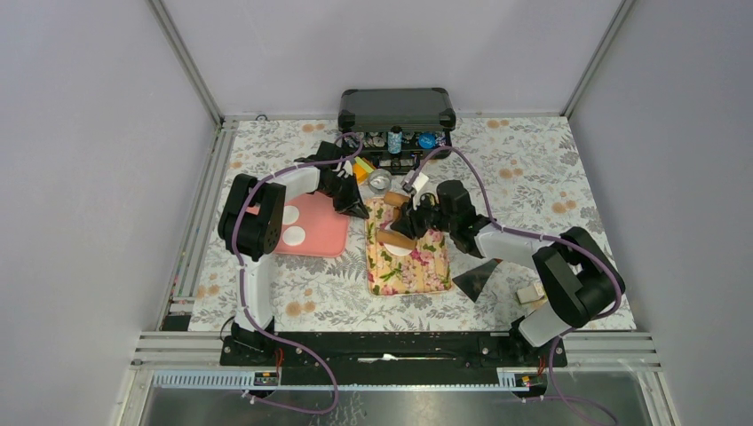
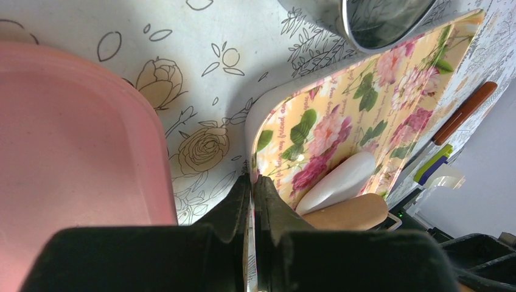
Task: Roll out the dumpling wrappers from the dough
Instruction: Flatten out the dough on the work surface.
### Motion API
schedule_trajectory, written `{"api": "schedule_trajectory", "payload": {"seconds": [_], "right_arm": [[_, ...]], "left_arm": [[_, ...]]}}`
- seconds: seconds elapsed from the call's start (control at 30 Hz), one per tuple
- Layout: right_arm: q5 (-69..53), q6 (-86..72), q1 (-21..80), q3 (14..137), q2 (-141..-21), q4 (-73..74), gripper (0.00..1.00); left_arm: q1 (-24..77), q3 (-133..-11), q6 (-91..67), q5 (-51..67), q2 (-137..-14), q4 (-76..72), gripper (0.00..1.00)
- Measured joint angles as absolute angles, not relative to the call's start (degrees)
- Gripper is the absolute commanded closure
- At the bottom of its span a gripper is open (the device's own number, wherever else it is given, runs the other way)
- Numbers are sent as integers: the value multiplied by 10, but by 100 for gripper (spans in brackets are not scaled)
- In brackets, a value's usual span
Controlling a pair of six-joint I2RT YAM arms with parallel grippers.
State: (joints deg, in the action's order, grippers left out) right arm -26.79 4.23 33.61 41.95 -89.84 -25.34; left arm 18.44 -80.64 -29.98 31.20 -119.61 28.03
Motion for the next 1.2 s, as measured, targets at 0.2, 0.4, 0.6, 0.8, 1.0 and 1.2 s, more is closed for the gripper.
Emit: {"api": "schedule_trajectory", "payload": {"seconds": [0.2, 0.4, 0.6, 0.8, 1.0, 1.2], "right_arm": [[-288, 43, 336, 407, -896, -267, 100], [-300, 43, 337, 406, -896, -266, 100], [-303, 43, 342, 406, -896, -262, 100], [-312, 43, 346, 406, -896, -258, 100], [-322, 42, 349, 406, -896, -253, 100], [-332, 40, 351, 406, -896, -246, 100]], "left_arm": [[184, -809, -296, 311, -1196, 290, 100], [184, -810, -295, 310, -1196, 291, 100], [184, -810, -295, 310, -1196, 291, 100], [184, -810, -295, 311, -1196, 291, 100], [184, -810, -295, 311, -1196, 291, 100], [184, -810, -295, 311, -1196, 291, 100]]}}
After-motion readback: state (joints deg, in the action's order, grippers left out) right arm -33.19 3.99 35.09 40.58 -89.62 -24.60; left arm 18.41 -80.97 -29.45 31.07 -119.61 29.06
